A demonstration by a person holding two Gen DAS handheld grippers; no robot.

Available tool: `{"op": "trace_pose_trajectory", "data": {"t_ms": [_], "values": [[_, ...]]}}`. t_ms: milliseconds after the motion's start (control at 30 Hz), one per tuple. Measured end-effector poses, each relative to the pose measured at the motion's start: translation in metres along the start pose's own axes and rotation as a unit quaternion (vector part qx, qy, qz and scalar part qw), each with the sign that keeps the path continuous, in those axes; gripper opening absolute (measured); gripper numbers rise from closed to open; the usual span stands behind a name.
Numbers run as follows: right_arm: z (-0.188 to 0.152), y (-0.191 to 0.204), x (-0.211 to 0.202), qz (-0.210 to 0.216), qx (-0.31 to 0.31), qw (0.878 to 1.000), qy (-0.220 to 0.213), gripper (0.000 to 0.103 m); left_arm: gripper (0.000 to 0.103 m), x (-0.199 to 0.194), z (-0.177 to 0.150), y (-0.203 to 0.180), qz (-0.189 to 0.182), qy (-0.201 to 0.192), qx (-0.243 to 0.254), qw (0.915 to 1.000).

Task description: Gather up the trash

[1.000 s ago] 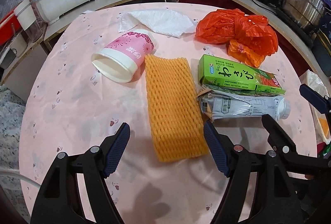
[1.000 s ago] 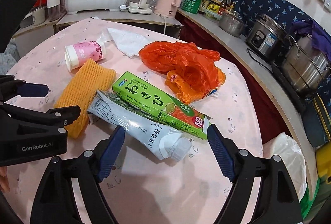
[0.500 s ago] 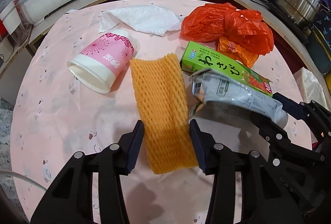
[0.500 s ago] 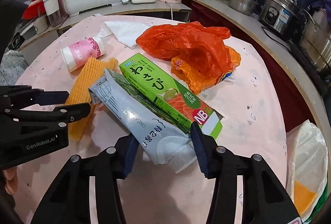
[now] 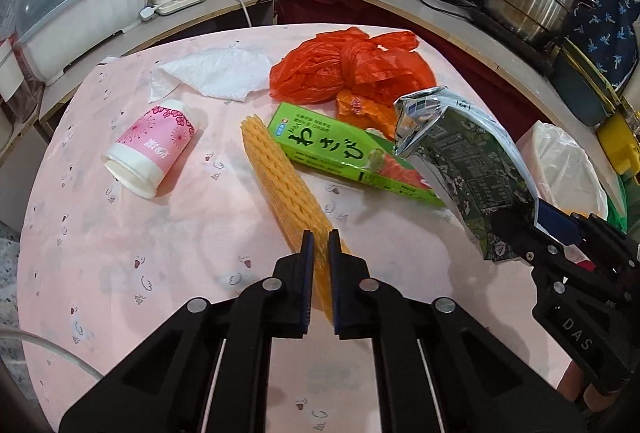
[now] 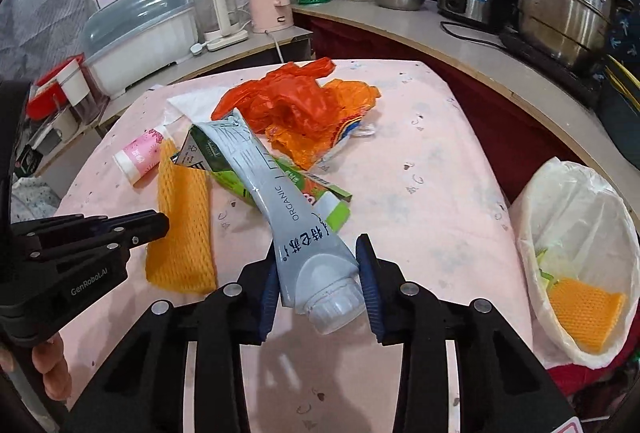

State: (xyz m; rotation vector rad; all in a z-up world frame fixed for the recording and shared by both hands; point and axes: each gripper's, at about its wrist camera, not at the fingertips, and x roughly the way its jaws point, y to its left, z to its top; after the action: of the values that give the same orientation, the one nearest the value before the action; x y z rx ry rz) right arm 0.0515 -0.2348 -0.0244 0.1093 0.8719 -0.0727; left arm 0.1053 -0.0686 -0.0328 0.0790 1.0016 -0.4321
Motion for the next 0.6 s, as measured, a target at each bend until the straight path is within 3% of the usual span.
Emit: {"op": "trace_pose_trajectory", "data": {"t_ms": [133,200,267,300,333,600], "values": [[-0.003,-0.019,-0.015,-0.012,0.025,1.0,-0.01,0.035,0.007,-0.006,-0.003,-0.014,-0.017,-0.002,0.005,0.9998],[-0.004,-0.028,-0.02,-0.014,0.032,0.999,-0.013,0.035,0.011,-0.007,-0.006,-0.017,-0.004,-0.007,0.002,1.0],[-0.007,-0.034,-0.024,-0.015,0.039,0.999,-0.015,0.035,0.032,-0.006,-0.009,-0.015,0.018,-0.013,-0.011,0.9997],[-0.008,-0.037,-0.026,-0.016,0.042,0.999,-0.016,0.035,0.058,-0.004,-0.011,-0.013,0.025,-0.01,-0.02,0.9994],[-0.009,-0.039,-0.027,-0.016,0.045,0.999,-0.017,0.035,0.071,-0.002,-0.013,-0.01,0.032,-0.008,-0.03,0.999],[-0.015,-0.044,-0.026,-0.016,0.051,0.998,-0.016,0.035,0.072,0.026,-0.022,0.0,0.059,0.034,-0.061,0.9959]]}}
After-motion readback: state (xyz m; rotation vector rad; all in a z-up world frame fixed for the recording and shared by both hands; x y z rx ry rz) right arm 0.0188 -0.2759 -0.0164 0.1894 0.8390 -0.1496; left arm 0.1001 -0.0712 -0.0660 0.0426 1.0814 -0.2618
